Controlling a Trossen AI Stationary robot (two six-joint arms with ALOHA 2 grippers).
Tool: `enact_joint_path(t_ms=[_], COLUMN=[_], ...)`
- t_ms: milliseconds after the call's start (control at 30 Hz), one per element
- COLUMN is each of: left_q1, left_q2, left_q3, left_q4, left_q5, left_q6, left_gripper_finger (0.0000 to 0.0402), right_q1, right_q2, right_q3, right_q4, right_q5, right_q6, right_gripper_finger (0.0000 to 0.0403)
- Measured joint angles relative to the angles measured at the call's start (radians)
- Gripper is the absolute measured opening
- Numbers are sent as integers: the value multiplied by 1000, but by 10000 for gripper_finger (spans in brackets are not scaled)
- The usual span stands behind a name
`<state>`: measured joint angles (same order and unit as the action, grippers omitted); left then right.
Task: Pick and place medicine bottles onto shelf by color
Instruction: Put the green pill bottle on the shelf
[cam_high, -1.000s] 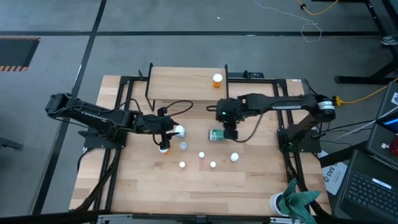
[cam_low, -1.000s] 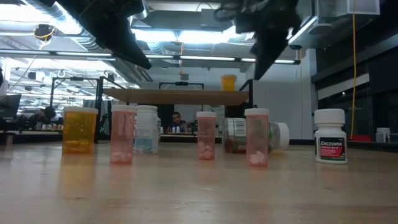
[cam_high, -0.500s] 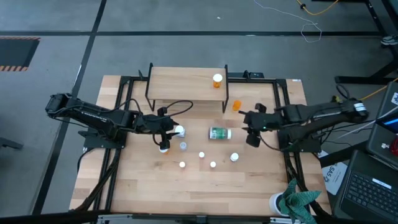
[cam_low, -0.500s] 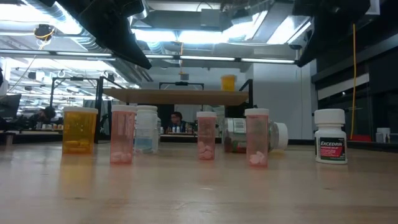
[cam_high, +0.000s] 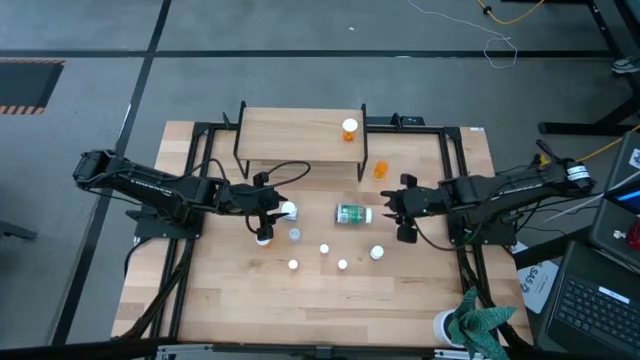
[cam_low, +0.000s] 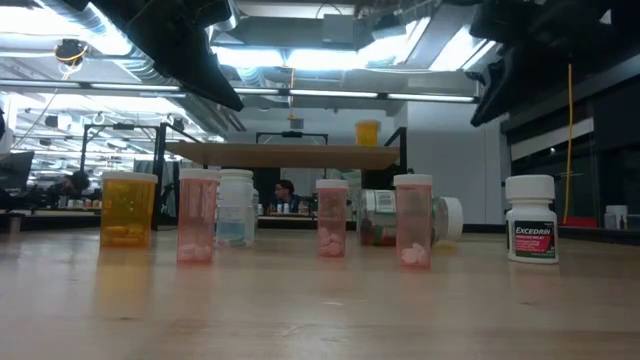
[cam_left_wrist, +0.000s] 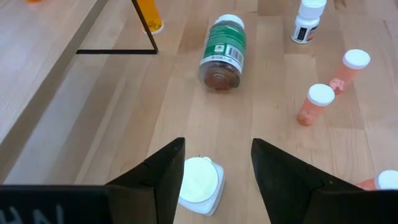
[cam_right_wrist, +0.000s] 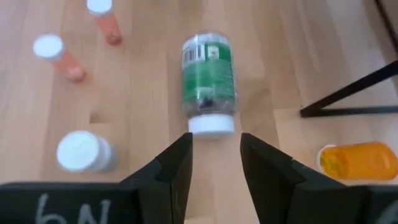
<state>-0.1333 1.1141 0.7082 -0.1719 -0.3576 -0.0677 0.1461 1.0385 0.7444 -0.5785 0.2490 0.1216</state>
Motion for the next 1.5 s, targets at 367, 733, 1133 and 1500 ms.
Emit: enact_joint_path(t_ms=[367,733,1133,1500], left_q1=[0,0,0,0], left_q2=[0,0,0,0], left_q3=[0,0,0,0], left_q4=[0,0,0,0], left_q5=[0,0,0,0], left_q6=[0,0,0,0], left_gripper_finger=[181,181,181,181], right_q1=[-66,-66,-66,-85], right_q2=[207,342,426,471], right_q3=[0,0,0,0], right_q4=[73,136,211,257], right_q5=[-11,-112,-33,-78], right_q6=[56,36,-26,-52], right_gripper_finger=[249,293,294,294])
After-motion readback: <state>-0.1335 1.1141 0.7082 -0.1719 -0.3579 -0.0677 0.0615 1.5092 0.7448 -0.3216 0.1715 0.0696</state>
